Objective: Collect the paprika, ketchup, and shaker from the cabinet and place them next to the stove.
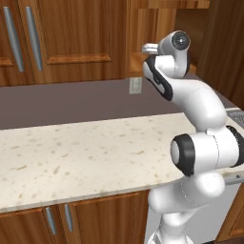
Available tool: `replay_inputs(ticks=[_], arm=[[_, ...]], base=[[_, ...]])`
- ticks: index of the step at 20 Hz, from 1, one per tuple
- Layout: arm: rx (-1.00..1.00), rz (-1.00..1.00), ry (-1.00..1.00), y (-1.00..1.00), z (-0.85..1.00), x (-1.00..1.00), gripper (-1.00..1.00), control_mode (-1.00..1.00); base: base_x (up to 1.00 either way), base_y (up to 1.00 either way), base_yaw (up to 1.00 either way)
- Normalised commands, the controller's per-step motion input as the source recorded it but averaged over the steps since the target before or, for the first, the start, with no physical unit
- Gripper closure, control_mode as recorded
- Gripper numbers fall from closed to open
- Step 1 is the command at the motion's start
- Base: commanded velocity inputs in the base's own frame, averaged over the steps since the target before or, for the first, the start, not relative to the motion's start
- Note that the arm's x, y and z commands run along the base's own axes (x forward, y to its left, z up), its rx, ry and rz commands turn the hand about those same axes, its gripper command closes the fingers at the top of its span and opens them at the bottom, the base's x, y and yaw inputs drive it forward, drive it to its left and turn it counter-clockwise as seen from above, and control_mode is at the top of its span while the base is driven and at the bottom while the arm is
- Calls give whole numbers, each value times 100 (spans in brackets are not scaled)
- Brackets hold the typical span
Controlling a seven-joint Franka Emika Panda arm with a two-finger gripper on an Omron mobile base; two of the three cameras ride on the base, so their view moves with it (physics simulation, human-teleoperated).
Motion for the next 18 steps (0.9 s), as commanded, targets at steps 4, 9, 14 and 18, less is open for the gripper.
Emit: replay_inputs(ticks=[4, 9, 14, 18], arm=[[0, -1, 0, 0, 0, 15, -100, -100], [0, -3, 0, -11, 0, 12, -100, -100], [0, -3, 0, -4, 0, 7, -100, -100], [0, -1, 0, 0, 0, 12, -100, -100]], base=[[0, 0, 0], [0, 0, 0], [0, 0, 0], [0, 0, 0]])
